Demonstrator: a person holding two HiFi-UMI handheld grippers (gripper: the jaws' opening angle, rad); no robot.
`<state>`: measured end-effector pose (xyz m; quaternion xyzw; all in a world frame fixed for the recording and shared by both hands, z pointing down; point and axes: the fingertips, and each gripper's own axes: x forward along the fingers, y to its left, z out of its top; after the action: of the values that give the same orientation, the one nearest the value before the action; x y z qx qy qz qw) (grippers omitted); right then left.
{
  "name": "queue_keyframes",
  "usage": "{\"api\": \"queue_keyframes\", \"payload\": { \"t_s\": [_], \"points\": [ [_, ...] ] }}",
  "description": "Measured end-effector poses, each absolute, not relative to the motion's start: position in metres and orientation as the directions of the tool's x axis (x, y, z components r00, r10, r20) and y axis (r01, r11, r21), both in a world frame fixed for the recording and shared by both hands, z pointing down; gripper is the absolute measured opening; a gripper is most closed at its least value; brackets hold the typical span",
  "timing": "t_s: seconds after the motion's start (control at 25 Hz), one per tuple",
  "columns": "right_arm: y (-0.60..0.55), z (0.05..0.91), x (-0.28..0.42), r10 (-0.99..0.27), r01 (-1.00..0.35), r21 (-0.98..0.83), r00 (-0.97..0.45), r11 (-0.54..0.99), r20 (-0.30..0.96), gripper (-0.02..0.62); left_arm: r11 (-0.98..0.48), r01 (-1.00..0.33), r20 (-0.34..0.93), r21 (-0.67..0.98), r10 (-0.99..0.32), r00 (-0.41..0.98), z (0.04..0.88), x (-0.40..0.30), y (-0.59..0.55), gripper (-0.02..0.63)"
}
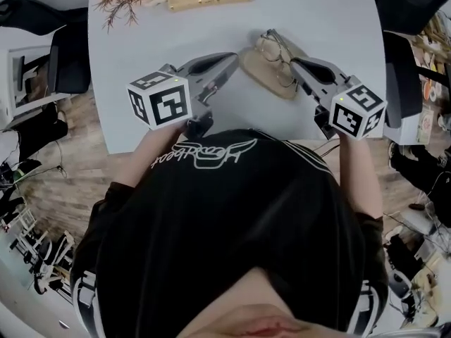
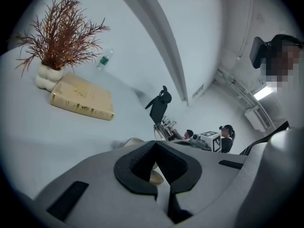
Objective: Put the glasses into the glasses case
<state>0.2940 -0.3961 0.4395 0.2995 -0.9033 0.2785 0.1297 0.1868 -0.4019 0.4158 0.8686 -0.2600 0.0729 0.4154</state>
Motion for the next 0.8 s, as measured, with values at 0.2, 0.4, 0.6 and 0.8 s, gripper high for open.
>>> {"api": "queue_keyframes", "payload": {
  "t_s": [0.2,0.4,0.6,0.8],
  "points": [
    [-0.396,0.459,0.288,-0.405,-0.586,-0.399,-0.795,0.705,0.453,0.020,-0.499,-0.531,0.351,0.684,-0.414,0.840,0.422,0.183,-0.404,0.006],
    [-0.391,0.481,0.282,-0.355,-0.575,-0.378,-0.784,0.726,0.510,0.020,-0.492,-0.541,0.358,0.682,-0.420,0.834,0.427,0.181,-0.402,0.006],
    [-0.385,0.503,0.279,-0.312,-0.573,-0.326,-0.745,0.752,0.589,0.020,-0.494,-0.546,0.363,0.677,-0.422,0.831,0.428,0.177,-0.399,0.006],
    [-0.382,0.516,0.277,-0.283,-0.577,-0.309,-0.714,0.756,0.640,0.020,-0.490,-0.547,0.357,0.679,-0.432,0.828,0.429,0.174,-0.398,0.006]
  ]
}}
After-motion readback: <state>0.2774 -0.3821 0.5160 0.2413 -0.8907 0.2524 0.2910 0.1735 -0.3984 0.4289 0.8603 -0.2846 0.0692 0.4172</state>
